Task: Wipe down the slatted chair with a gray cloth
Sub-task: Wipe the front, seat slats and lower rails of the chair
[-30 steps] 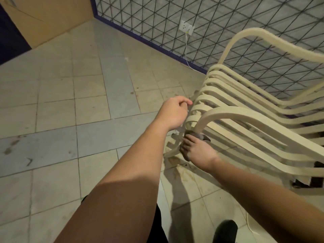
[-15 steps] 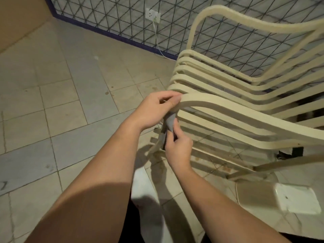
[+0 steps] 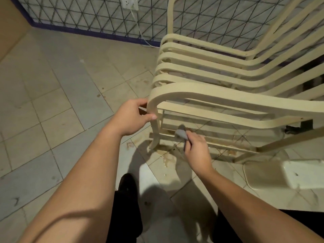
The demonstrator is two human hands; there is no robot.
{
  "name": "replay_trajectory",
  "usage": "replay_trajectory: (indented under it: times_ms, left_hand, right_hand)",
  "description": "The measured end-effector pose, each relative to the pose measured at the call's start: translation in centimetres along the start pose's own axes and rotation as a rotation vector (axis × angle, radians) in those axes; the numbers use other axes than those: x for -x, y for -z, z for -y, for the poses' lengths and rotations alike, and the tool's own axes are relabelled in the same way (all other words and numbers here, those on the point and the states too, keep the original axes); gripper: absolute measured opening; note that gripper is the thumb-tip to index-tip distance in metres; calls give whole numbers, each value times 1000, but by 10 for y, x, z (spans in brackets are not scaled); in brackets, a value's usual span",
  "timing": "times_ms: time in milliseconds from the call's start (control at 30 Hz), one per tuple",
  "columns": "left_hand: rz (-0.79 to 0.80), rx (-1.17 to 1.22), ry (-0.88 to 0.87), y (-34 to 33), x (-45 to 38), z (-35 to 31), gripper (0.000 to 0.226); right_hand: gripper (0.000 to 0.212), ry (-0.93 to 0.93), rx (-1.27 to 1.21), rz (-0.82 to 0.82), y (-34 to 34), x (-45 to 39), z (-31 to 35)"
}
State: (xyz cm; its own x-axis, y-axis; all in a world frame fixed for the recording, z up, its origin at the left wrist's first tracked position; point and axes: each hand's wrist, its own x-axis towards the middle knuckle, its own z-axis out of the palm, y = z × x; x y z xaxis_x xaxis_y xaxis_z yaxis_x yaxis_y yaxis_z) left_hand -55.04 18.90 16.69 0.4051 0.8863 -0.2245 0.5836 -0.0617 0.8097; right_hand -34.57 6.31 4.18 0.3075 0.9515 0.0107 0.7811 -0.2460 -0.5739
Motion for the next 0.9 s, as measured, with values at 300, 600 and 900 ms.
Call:
replay_trajectory:
  times_ms: [300,600,900]
  left_hand:
    - [-39,-84,56,-9,-6,1,17]
    - [-42,-96,85,-9,-6,-3,18]
    - [-65,-113,101,-11,-7,-5,14]
  right_hand:
    - [76,259,196,371,-54,-27,16]
    - [45,-110,-134,55,-10,-37,31]
    - [27,-264,-421,144,-49,-15,72]
